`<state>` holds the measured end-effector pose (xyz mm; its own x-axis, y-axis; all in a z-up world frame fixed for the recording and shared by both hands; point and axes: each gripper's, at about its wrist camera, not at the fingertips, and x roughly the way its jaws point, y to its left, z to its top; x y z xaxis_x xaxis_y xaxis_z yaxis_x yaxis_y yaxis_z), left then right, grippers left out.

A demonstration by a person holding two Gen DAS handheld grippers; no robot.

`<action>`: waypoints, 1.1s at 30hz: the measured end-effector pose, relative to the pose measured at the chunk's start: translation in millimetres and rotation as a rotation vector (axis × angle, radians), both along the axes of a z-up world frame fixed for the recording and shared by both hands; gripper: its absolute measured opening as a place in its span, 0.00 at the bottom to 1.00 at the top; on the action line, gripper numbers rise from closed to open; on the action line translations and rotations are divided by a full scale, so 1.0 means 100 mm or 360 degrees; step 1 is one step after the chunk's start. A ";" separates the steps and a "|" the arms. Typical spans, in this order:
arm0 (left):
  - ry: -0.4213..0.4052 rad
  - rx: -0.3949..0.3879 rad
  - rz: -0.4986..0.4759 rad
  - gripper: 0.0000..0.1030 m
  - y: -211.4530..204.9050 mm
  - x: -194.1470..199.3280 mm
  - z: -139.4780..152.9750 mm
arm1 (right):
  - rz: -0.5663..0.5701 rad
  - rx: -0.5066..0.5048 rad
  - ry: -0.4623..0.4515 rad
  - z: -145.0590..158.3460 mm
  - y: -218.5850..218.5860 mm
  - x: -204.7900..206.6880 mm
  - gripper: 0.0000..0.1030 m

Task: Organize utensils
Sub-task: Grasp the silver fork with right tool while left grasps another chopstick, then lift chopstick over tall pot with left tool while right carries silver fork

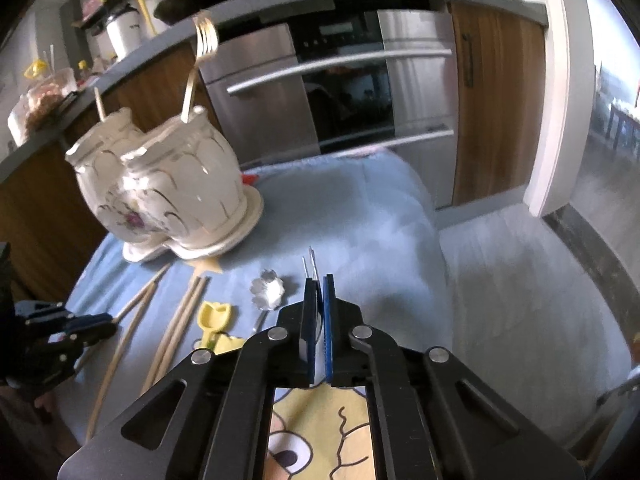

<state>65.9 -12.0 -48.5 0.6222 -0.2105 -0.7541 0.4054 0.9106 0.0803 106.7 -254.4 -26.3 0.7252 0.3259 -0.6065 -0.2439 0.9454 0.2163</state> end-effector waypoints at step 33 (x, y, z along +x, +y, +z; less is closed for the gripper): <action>-0.0332 -0.0168 -0.0038 0.06 0.17 -0.40 0.48 | -0.0108 -0.0353 -0.0927 0.87 0.31 -0.99 0.02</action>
<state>26.3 4.8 -0.3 0.7561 -0.2977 -0.5829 0.4113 0.9088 0.0693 7.4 -223.0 61.1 0.9718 0.1792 -0.1530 -0.2005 0.9701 -0.1370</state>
